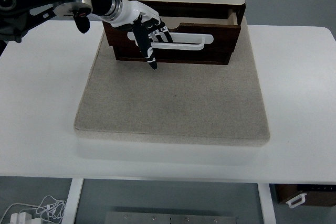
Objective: Close the drawer under the combination cabinet
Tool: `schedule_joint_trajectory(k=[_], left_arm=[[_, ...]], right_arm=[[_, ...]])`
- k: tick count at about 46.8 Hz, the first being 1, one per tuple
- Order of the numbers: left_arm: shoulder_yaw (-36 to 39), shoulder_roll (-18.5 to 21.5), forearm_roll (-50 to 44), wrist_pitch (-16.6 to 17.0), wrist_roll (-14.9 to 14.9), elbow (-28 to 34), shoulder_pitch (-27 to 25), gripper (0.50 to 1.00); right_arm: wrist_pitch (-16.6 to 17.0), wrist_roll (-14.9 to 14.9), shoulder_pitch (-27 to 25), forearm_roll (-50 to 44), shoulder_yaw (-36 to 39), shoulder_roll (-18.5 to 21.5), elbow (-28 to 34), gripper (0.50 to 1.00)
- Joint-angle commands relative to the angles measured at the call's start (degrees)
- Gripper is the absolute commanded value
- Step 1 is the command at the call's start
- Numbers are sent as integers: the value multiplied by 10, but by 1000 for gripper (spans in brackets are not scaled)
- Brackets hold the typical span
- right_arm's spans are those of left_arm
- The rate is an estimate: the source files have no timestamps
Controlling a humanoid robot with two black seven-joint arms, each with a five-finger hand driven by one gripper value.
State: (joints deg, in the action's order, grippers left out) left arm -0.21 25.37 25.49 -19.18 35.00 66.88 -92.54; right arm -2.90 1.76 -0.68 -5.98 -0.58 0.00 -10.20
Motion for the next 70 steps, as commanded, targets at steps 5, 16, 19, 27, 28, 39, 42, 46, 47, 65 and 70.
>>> schedule_joint_trajectory(k=[5, 16, 19, 27, 28, 39, 42, 46, 47, 65, 70], left_arm=[[0, -8, 2, 0, 0, -11, 7, 1000], [-4, -9, 24, 2, 0, -20, 12, 1000], [-5, -10, 25, 4, 0, -20, 12, 1000], [-6, -17, 25, 6, 0, -24, 13, 1000], [-6, -18, 25, 7, 0, -24, 13, 1000], [-6, -26, 28, 10, 0, -24, 14, 1000], [-7, -27, 36, 12, 0, -25, 14, 1000], [-7, -39, 41, 18, 0, -29, 15, 1000], [-7, -41, 42, 18, 0, -32, 15, 1000], [-7, -51, 48, 19, 0, -56, 16, 1000], [-7, -52, 50, 19, 0, -63, 20, 1000]], right_arm=[[0, 0, 0, 0, 1, 0, 0, 952], [0, 0, 0, 0, 0, 0, 0, 952], [0, 0, 0, 0, 0, 0, 0, 952], [0, 0, 0, 0, 0, 0, 0, 952], [0, 0, 0, 0, 1, 0, 0, 952], [0, 0, 1, 0, 0, 0, 0, 952], [0, 0, 0, 0, 1, 0, 0, 952], [0, 0, 1, 0, 0, 0, 0, 952], [0, 0, 0, 0, 0, 0, 0, 952], [0, 0, 1, 0, 1, 0, 0, 952], [0, 0, 0, 0, 0, 0, 0, 952]])
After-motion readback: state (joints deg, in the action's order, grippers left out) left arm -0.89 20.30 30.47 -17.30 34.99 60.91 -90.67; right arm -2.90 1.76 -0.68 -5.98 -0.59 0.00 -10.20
